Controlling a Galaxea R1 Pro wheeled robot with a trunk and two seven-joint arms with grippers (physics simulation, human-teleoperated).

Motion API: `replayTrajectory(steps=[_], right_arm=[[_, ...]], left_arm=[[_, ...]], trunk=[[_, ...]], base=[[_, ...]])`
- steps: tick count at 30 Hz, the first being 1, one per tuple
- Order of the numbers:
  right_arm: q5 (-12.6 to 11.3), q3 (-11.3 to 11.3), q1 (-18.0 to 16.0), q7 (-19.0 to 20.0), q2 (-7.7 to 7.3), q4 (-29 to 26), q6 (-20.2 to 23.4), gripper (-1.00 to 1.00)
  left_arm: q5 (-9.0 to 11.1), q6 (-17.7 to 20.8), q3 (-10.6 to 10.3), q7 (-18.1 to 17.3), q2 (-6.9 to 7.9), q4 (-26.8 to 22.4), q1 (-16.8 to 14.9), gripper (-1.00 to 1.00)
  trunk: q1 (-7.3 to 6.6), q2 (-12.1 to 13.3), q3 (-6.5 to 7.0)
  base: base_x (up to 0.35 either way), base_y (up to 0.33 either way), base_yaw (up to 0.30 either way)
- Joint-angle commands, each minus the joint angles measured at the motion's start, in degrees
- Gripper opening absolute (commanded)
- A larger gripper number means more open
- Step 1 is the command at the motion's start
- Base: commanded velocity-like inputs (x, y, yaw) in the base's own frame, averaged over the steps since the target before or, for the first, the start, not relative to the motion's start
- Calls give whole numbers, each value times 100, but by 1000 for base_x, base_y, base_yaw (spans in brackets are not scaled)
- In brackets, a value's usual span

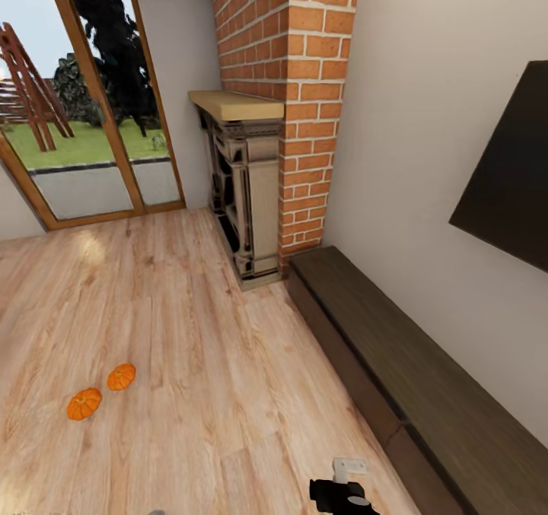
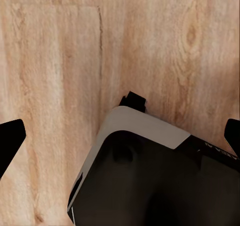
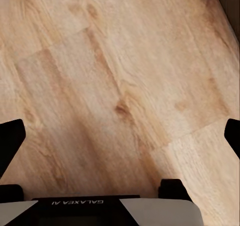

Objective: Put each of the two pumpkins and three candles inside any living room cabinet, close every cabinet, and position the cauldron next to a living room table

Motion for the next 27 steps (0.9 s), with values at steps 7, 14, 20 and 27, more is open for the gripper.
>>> replayTrajectory(steps=[7,14,20,27], right_arm=[[-59,48,-5,-28,0,2,-24,100],[-59,79,-5,-28,0,1,-27,100],[-62,322,-5,-40,0,1,-36,100],[-63,363,-5,-37,0,2,-39,100]], left_arm=[[43,29,-33,35,4,-14,0,100],[37,25,-33,-173,5,-14,-1,100],[39,24,-33,-277,5,-14,1,100],[36,24,-38,-294,5,-14,0,100]], trunk=[[4,-5,-7],[4,-5,-13],[4,-5,-25],[4,-5,-40]], base=[[267,193,281],[267,188,281],[275,162,281],[286,57,281]])
